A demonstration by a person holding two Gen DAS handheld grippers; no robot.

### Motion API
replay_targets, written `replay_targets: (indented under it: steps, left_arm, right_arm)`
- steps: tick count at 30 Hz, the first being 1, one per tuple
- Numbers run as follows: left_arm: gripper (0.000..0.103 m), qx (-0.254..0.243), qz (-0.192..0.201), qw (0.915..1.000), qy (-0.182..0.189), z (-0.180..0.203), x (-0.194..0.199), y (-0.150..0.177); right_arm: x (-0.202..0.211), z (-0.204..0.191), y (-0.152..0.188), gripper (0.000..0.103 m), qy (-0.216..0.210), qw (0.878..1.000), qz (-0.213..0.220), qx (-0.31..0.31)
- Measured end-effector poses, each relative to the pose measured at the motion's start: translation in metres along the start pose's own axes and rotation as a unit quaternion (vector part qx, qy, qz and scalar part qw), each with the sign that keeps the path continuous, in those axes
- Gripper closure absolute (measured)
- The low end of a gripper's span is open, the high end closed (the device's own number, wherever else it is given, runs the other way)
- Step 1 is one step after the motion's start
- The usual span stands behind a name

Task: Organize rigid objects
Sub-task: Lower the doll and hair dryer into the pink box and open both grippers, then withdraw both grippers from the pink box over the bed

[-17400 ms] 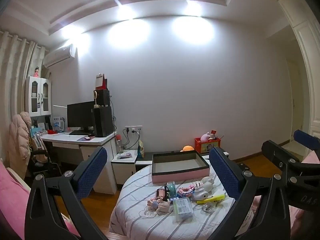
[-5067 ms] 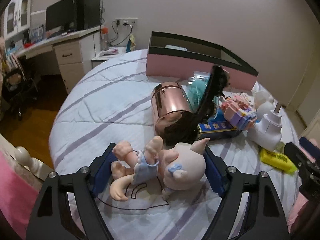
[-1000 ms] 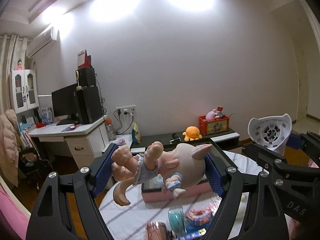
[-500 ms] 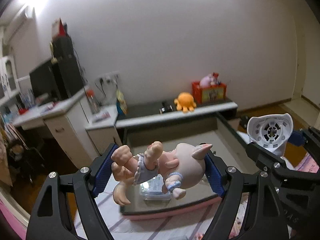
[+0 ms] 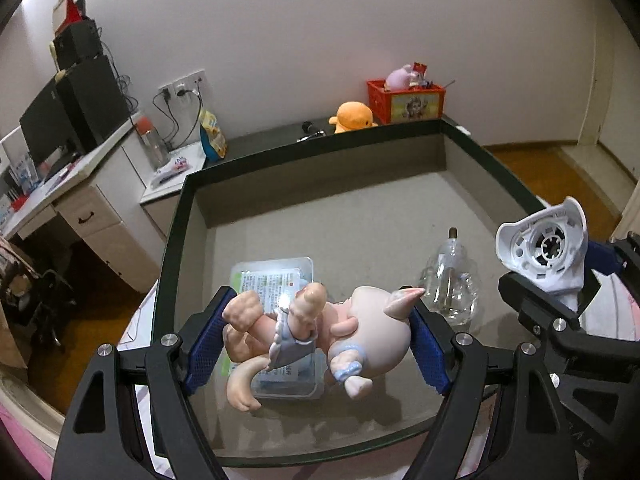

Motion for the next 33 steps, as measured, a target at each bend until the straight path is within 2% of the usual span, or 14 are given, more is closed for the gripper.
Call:
replay_targets:
  steps: [5,8,13,18,24,27,33]
  left_arm:
    - [0.018,0.003,-0.001,1.0000,0.004,-0.005,0.001,-0.006]
    - [0.010,0.013,0.009,0.9998,0.007,-0.011,0.014,-0.007]
    - [0.003,0.024,0.040,0.9987,0.022,-0.019,0.050,-0.007]
    - [0.000,0.043,0.099,0.9937,0.033,-0.034,0.112,0.006]
    - [0.000,0.057,0.175,0.9822,0.039,-0.048,0.199,0.042]
    - [0.000,0.059,0.209,0.9756,0.034,-0.053,0.238,0.066]
    - [0.000,0.069,0.264,0.9620,0.013,-0.054,0.301,0.112]
  right_arm:
    - [0.001,0.004,-0.003,0.037,0.005,1.000,-0.002,-0.006]
    - [0.006,0.006,-0.006,0.023,0.013,1.000,0.004,-0.018]
    - [0.034,0.010,-0.007,0.022,-0.003,0.999,0.029,-0.039]
    - [0.086,0.003,-0.006,0.018,-0.015,0.996,0.075,-0.041]
    - [0.159,-0.014,0.009,0.015,-0.023,0.989,0.143,-0.035]
    - [0.197,-0.028,0.024,0.000,-0.031,0.983,0.179,-0.026]
    - [0.254,-0.052,0.060,0.000,-0.009,0.973,0.229,-0.012]
Point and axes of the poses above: each gripper's, at about its wrist camera, not at the fingertips, and x roughly against the way its jaws point, z to its right, y to its underside, the point moved 1 cm from there along -x, roughly the way its jaws point, and after that the axes turned 12 degrees about x, right-handed, at the moved point
